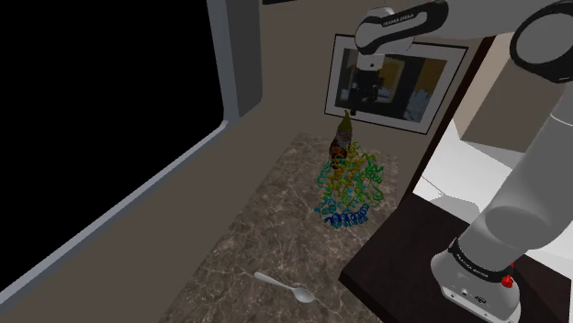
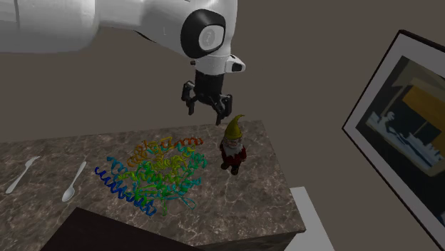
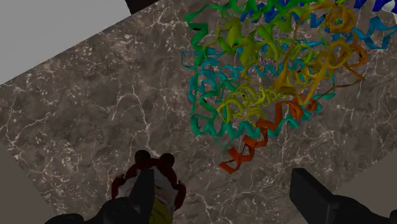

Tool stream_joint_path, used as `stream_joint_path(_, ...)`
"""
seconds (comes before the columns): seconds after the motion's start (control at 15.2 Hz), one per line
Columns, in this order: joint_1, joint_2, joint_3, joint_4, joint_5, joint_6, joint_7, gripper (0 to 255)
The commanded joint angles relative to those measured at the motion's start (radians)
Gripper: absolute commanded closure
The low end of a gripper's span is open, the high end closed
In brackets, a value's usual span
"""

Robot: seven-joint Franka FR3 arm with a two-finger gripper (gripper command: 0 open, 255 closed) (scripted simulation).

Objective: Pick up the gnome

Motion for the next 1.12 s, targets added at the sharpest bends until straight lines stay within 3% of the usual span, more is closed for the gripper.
stream_joint_path(0.0, -0.015, 0.083, -0.007, 0.081, 0.031, 0.001, -0.015, 0)
stream_joint_path(0.59, -0.123, 0.450, -0.012, 0.521, 0.156, -0.083, -0.056, 0)
stream_joint_path(1.06, -0.120, 0.470, -0.008, 0.459, 0.163, -0.003, -0.070, 0)
